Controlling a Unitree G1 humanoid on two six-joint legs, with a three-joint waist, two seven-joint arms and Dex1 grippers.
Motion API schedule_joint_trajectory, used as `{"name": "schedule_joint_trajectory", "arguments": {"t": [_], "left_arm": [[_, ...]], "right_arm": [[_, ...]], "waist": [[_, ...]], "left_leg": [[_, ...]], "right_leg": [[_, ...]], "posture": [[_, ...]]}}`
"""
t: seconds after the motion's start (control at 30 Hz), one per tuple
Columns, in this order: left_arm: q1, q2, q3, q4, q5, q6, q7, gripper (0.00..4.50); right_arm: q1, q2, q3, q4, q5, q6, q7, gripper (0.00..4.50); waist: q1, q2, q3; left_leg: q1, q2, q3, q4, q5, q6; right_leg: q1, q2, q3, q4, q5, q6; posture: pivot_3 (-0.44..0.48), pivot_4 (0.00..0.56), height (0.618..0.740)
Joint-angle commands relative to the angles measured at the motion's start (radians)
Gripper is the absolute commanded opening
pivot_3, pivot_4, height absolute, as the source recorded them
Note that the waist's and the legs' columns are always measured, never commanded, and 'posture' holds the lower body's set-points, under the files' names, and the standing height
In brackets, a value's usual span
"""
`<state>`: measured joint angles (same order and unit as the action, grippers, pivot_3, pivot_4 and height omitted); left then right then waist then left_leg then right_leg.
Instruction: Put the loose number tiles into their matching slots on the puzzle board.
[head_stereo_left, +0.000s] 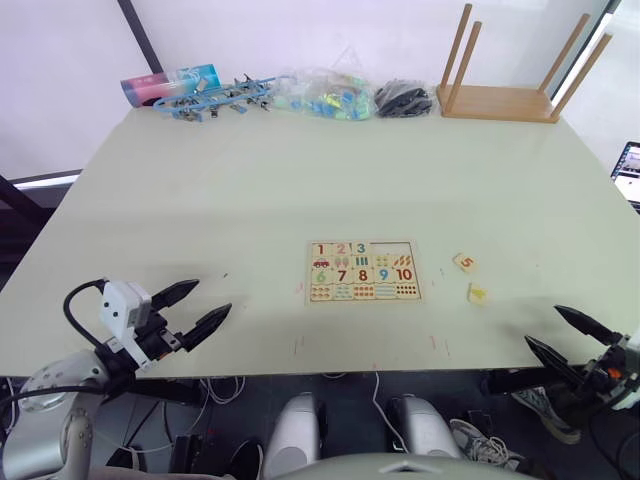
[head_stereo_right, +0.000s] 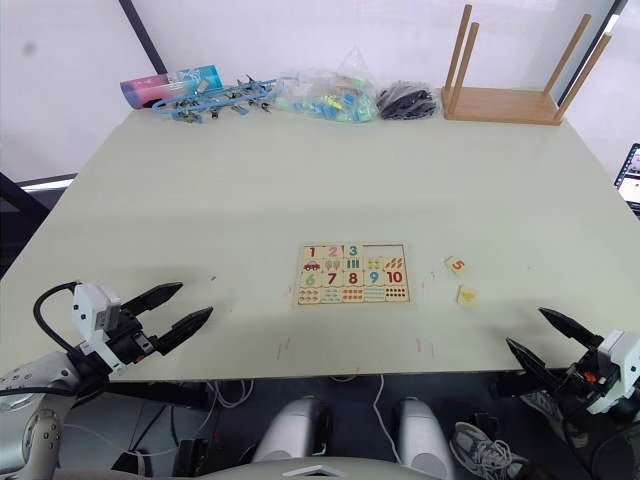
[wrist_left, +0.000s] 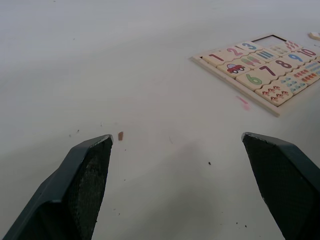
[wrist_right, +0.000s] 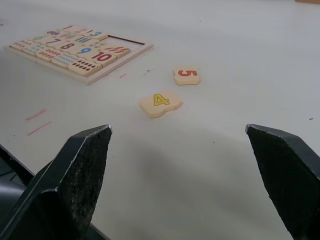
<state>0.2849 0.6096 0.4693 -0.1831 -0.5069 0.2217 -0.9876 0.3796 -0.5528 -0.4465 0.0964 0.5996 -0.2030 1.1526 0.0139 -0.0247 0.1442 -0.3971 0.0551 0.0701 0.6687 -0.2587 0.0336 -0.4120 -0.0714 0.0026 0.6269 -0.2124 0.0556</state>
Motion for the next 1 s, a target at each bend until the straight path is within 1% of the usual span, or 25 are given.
{"name": "schedule_joint_trajectory", "arguments": {"t": [0.03, 0.73, 1.0], "left_arm": [[0.002, 0.015, 0.015, -0.004, -0.014, -0.027, -0.009, 4.38], [-0.011, 0.027, 0.004, 0.034, -0.010, -0.066, -0.027, 4.38], [-0.051, 0.068, -0.024, 0.062, -0.012, -0.096, -0.107, 4.38]], "right_arm": [[0.001, -0.006, -0.026, -0.013, 0.007, -0.018, 0.008, 4.50], [-0.020, -0.004, -0.020, -0.010, -0.008, -0.017, 0.007, 4.50], [-0.030, -0.020, 0.008, -0.049, -0.020, 0.008, 0.010, 4.50]], "waist": [[0.000, 0.000, 0.000], [0.000, 0.000, 0.000], [0.000, 0.001, 0.000]], "left_leg": [[0.000, 0.000, 0.000, 0.000, 0.000, 0.000], [0.000, 0.000, 0.000, -0.001, -0.001, -0.002], [0.000, 0.000, 0.000, -0.001, -0.001, -0.002]], "right_leg": [[0.000, 0.000, 0.000, 0.000, 0.000, 0.000], [-0.001, -0.001, 0.000, -0.001, -0.002, 0.003], [-0.001, -0.001, 0.000, -0.001, -0.002, 0.003]], "posture": [[0.000, 0.150, 0.740], [0.000, 0.150, 0.740], [0.000, 0.150, 0.740]]}}
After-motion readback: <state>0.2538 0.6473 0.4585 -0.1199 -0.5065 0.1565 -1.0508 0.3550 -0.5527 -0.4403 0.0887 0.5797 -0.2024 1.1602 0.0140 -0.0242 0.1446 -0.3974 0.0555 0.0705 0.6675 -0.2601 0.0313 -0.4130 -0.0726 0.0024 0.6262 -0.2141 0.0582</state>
